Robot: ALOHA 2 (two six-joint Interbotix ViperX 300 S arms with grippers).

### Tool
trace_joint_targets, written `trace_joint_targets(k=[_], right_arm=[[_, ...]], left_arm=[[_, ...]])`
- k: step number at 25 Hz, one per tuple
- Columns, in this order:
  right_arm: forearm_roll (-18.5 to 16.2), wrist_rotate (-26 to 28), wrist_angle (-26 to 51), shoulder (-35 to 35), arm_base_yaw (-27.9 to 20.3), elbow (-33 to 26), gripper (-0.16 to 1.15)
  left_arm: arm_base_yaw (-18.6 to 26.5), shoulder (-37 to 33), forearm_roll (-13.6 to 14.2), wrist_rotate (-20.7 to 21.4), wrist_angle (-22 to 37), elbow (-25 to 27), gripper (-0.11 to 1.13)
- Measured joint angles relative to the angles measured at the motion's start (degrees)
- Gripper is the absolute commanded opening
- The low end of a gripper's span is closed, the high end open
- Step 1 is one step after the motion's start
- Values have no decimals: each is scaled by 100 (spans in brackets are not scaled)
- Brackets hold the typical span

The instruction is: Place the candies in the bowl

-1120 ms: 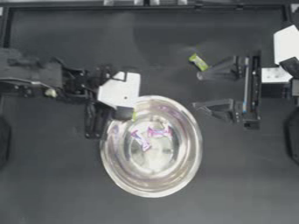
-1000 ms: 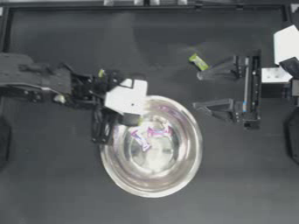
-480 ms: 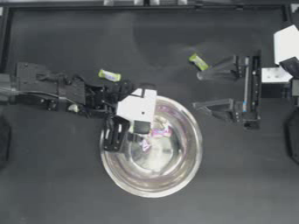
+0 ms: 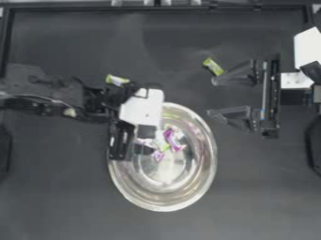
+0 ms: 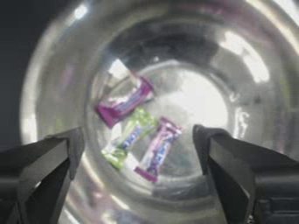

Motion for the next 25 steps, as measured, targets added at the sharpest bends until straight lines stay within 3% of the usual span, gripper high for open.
trace_joint_targets(k=[8,15,20,25], right_arm=[[-18,-9,0,0,0,0,101],[-35,-9,141,0,0,0,101],[-53,-9,475,0,-79,-9,101],[-35,-26,1274,185,-475,-308,101]], left_arm=[[141,-1345,0,-26,-167,782,103],[237,-2654,-9,-97,-949,1758,102],[264,-3401,-18,-237,-1397,2338,102],[290,-3612,-9,-264,-1644,2610,102]])
